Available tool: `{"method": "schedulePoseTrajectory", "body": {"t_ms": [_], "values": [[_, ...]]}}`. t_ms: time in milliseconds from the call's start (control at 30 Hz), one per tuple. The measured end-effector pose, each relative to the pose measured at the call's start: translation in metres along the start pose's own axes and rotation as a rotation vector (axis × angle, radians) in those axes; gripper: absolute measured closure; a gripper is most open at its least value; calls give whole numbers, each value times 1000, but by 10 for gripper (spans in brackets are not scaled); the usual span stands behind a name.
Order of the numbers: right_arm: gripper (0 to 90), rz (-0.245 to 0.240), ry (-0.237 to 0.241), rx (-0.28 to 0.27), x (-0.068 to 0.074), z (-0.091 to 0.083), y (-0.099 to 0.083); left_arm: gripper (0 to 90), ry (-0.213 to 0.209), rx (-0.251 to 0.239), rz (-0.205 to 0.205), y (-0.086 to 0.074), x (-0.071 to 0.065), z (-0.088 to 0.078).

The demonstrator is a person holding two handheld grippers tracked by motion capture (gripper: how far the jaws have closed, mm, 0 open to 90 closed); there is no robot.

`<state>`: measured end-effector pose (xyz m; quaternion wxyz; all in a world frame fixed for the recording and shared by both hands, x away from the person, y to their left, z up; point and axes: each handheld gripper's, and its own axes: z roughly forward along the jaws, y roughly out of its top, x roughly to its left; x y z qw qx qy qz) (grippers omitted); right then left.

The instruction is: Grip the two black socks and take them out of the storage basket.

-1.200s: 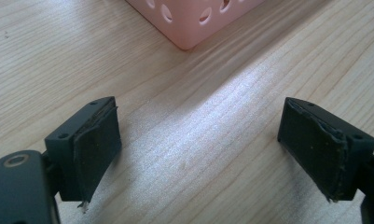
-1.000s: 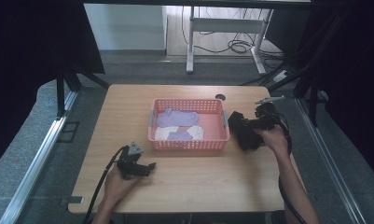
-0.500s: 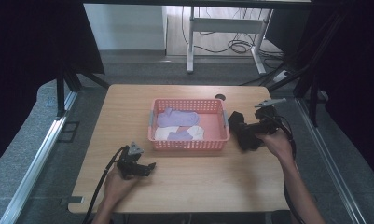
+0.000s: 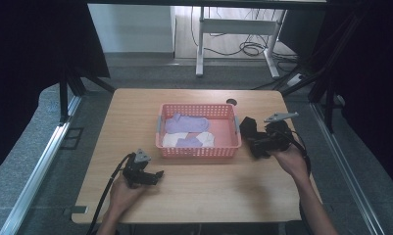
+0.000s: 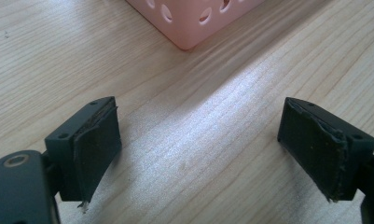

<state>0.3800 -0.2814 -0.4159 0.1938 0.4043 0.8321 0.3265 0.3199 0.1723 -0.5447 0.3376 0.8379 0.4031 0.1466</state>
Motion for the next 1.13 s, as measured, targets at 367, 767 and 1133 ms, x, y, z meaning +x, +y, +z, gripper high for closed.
{"method": "schedulePoseTrajectory", "body": {"t_ms": [367, 767, 1133], "values": [[161, -12, 37, 26, 21, 16, -28, 128, 1, 0, 2, 0, 0, 0], [153, -15, 80, 87, 42, 49, -70, 128, 0, -4, -5, 0, 0, 0], [141, -49, 106, 140, 50, 68, -87, 128, 1, -3, -4, 0, 0, 0]]}}
